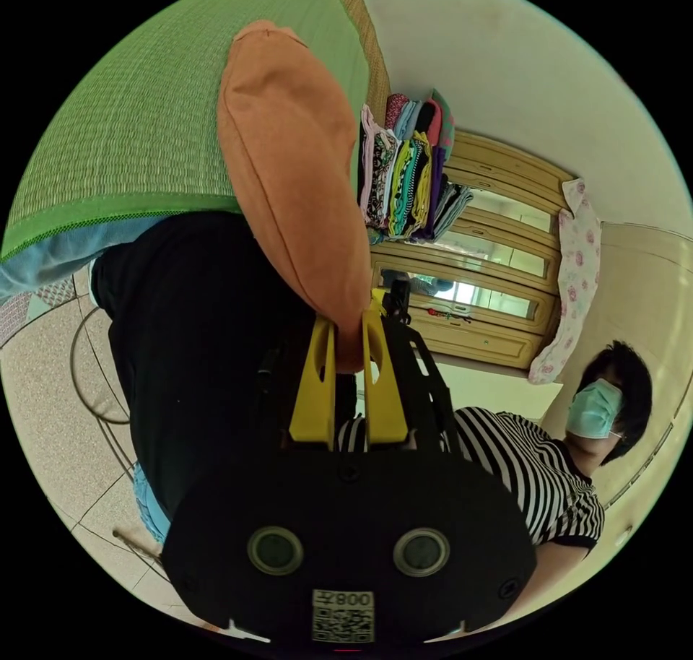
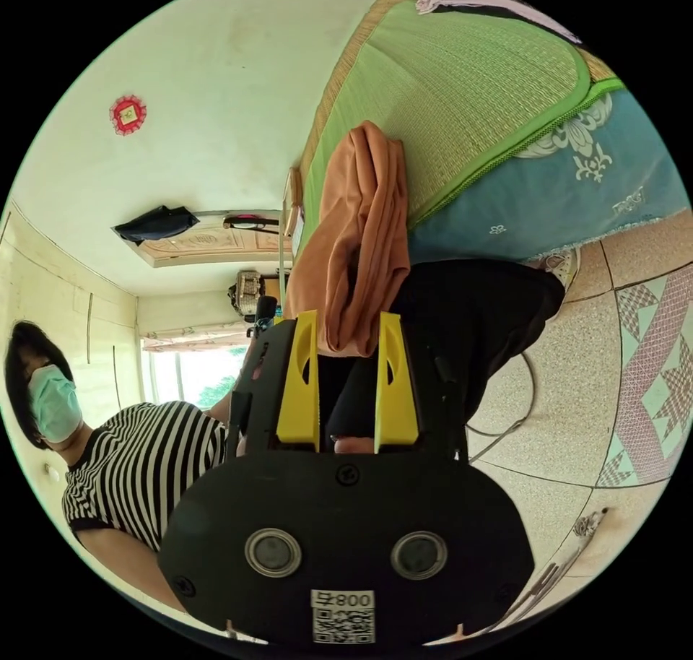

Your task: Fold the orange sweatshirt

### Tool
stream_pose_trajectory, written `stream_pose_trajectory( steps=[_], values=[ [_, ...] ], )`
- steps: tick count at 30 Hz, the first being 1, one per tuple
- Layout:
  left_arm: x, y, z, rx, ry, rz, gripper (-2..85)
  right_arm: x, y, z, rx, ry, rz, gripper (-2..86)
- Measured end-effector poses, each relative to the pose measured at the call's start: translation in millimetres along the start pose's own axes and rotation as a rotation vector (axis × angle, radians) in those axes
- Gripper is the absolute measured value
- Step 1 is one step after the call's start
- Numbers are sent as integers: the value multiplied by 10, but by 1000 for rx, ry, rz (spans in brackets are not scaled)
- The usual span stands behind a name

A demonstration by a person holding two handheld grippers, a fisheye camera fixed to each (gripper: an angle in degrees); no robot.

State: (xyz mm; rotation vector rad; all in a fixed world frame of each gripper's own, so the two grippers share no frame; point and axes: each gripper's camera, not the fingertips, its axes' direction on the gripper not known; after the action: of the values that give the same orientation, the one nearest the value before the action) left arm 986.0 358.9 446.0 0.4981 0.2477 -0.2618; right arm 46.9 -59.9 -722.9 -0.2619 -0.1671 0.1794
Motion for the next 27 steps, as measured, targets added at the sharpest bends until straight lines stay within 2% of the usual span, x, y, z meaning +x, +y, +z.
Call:
stream_pose_trajectory(
  steps=[7, 10, 16, 27],
  values=[
    [186, -79, -150, 13, 2, -19, 69, 278, -278, 200, -66, 26, 23, 153],
    [304, -140, -226, 12, 0, -14, 69, 375, -440, 248, -90, 68, 23, 138],
    [554, -268, -385, 18, 11, -9, 69, 626, -716, 361, -132, -16, 46, 91],
    [1230, -545, -714, 47, 79, 58, 69, 782, -1112, -17, -33, -130, -3, 48]
  ],
)
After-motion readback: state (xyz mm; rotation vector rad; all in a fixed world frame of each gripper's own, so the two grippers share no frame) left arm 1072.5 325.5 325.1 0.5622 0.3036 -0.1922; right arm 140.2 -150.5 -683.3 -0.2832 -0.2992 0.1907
